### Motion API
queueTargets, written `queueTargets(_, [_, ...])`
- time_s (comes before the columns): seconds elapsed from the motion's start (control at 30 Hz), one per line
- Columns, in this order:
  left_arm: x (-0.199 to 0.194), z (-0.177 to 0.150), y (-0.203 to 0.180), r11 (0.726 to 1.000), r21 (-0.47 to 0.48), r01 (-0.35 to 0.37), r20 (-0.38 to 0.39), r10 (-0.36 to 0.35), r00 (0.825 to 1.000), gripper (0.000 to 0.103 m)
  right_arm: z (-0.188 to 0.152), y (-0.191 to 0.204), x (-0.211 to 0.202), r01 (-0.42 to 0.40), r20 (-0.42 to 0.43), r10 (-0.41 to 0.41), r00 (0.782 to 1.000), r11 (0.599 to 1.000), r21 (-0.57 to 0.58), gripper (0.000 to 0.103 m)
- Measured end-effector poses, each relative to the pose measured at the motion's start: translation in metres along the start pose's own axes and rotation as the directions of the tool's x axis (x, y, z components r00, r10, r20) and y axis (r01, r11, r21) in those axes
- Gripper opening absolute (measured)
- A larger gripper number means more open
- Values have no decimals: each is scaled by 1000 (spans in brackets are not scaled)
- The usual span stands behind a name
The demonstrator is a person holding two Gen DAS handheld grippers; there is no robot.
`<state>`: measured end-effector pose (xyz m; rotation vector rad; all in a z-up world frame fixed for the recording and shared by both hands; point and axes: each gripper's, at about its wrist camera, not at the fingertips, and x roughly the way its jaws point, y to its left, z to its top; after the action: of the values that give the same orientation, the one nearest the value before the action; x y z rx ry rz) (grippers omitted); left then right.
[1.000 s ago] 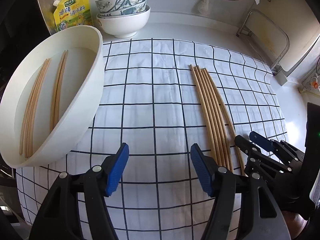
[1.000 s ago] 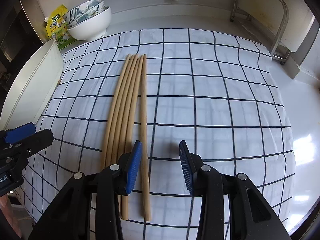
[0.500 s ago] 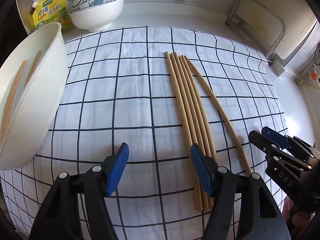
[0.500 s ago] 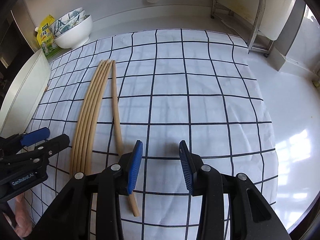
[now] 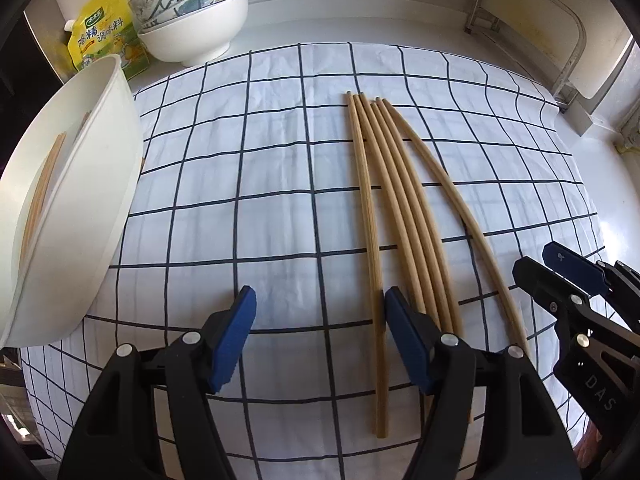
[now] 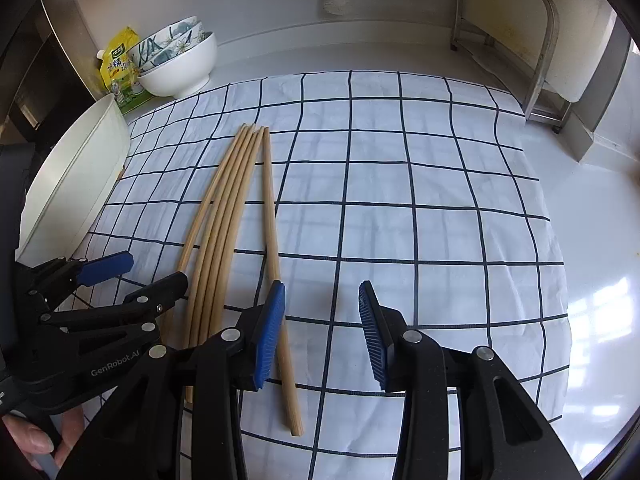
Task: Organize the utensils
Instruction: 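Close the left tool on another chopstick from the row, then lift the chopstick with the left tool and carry it into the basin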
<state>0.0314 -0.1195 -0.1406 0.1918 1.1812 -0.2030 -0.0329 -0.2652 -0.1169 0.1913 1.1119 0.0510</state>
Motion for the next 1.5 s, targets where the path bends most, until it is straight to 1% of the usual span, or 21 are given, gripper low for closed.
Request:
queueTargets(0.1, [0, -3, 12, 1000, -29, 9, -21, -10, 1000, 65, 1, 4, 3, -3, -4, 3, 1000, 1000, -15, 37])
queueTargets(0.23, [-1, -5, 20, 999, -40, 4, -21, -5, 1000, 65, 3, 9, 12, 6, -15, -7, 1000, 999, -35, 37])
queueTargets(0.37, [3, 6, 17, 1000, -25, -4, -8, 4, 1000, 65, 5, 16, 17, 33, -15, -34, 999, 997, -70, 37])
queueTargets(0.47, [8, 15, 12, 1000, -27, 3, -3, -3, 1000, 64, 4, 20, 19, 58, 6, -58, 998, 993, -101, 37])
queueTargets(0.53, [10, 22, 10, 1000, -23, 7, 1, -7, 1000, 50, 2, 24, 20, 77, 18, -75, 997, 989, -128, 37])
queueTargets(0.57, [11, 25, 7, 1000, -17, 8, 2, -8, 1000, 47, 1, 24, 20, 79, 22, -77, 997, 988, -133, 36])
queueTargets(0.6, [11, 27, 5, 1000, -11, 10, 3, -10, 1000, 39, 1, 25, 20, 74, 24, -72, 997, 988, -136, 35])
queueTargets(0.63, [11, 29, 4, 1000, -5, 13, 3, -13, 1000, 30, 1, 24, 20, 70, 24, -67, 997, 988, -138, 31])
queueTargets(0.67, [12, 32, 1, 1000, 3, 16, 2, -17, 1000, 25, 1, 25, 20, 70, 25, -67, 997, 987, -143, 24])
queueTargets(0.7, [12, 34, -1, 1000, 11, 15, 1, -15, 1000, 16, 2, 26, 19, 72, 25, -69, 997, 986, -148, 19])
queueTargets(0.73, [13, 35, -3, 1000, 16, 23, -4, -23, 1000, 8, 3, 27, 20, 72, 20, -70, 997, 986, -153, 7])
queueTargets(0.8, [13, 37, -4, 999, 17, 35, -18, -35, 999, 8, 6, 27, 21, 57, 8, -57, 998, 987, -147, 6])
queueTargets(0.93, [14, 39, 3, 998, 11, 59, -45, -58, 997, 7, 11, 20, 19, 13, -16, -15, 1000, 997, -79, 6])
queueTargets(1.0, [6, 34, 6, 998, 18, 61, -39, -60, 997, 7, 13, 18, 15, -1, -17, 0, 1000, 999, -49, 6])
queueTargets(1.17, [-19, 25, 32, 997, 25, 67, -20, -66, 998, 7, 22, 21, -7, -28, 8, 27, 1000, 1000, 5, 6])
queueTargets(1.33, [-52, 32, 57, 997, 20, 70, 35, -71, 997, 7, 36, 38, -37, -45, 68, 43, 997, 999, 20, 6])
queueTargets(1.5, [-87, 37, 84, 997, 9, 80, 103, -80, 991, 7, 55, 70, -60, -51, 124, 52, 991, 999, -13, 6])
